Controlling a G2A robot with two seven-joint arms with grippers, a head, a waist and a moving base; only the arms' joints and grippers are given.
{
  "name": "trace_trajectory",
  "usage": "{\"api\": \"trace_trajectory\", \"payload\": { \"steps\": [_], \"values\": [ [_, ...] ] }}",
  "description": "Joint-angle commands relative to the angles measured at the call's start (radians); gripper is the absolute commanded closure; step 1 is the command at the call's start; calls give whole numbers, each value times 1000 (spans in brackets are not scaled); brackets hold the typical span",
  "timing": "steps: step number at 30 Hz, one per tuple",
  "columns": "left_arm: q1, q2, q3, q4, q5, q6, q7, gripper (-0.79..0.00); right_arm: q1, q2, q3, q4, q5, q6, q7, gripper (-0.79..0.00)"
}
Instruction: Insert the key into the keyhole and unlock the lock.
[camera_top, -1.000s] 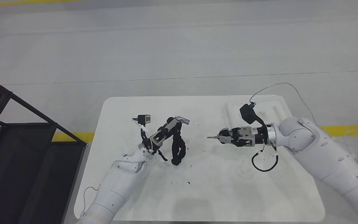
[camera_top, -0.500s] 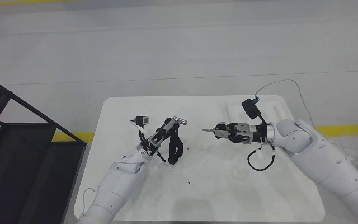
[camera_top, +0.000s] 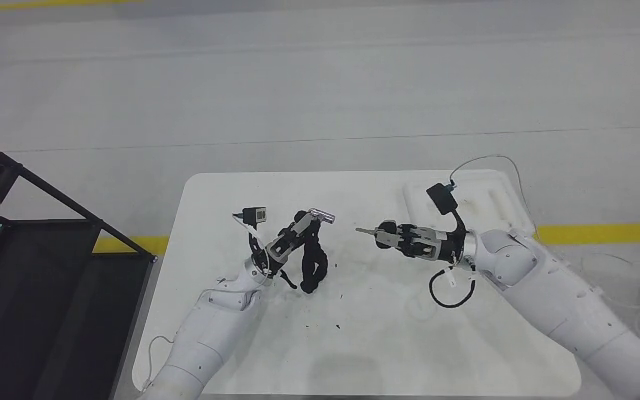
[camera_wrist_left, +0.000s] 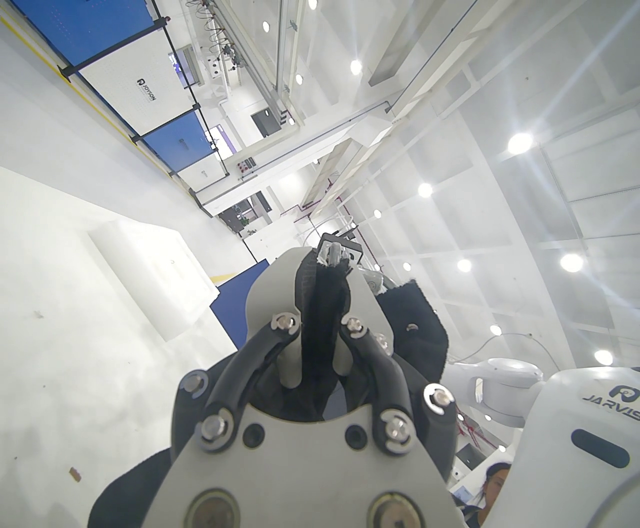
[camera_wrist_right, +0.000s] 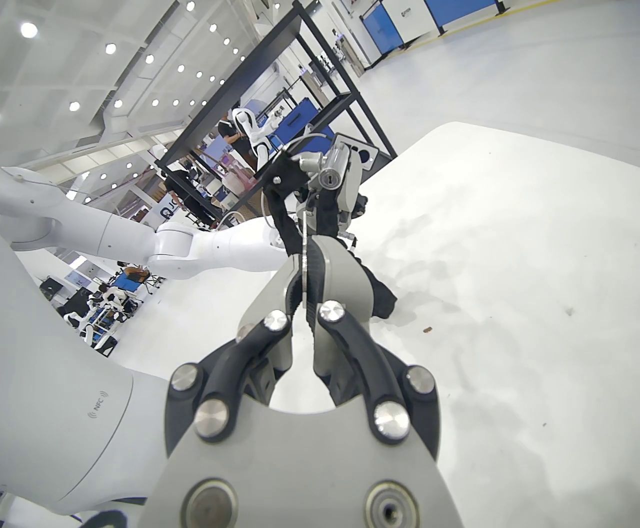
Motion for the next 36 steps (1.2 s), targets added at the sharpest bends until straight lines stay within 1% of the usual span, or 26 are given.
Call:
{"api": "trace_trajectory", "payload": {
  "steps": [1, 14, 20, 23, 25, 29, 36],
  "values": [
    [0, 0, 0, 0, 0, 0, 0, 0, 0, 0, 0, -1, 1, 0, 0, 0],
    [0, 0, 0, 0, 0, 0, 0, 0, 0, 0, 0, -1, 1, 0, 0, 0],
    [0, 0, 0, 0, 0, 0, 0, 0, -15, -5, 30, -71, -56, 154, -28, 0],
    [0, 0, 0, 0, 0, 0, 0, 0, -25, -6, 40, -103, -63, 244, -13, 0],
    [0, 0, 0, 0, 0, 0, 0, 0, -30, -6, 51, -127, -45, 285, 1, 0],
    [0, 0, 0, 0, 0, 0, 0, 0, -40, -4, 77, -156, -23, 324, 37, 0],
    [0, 0, 0, 0, 0, 0, 0, 0, -60, -6, 105, -180, -47, 366, 60, 0]
  ]
}}
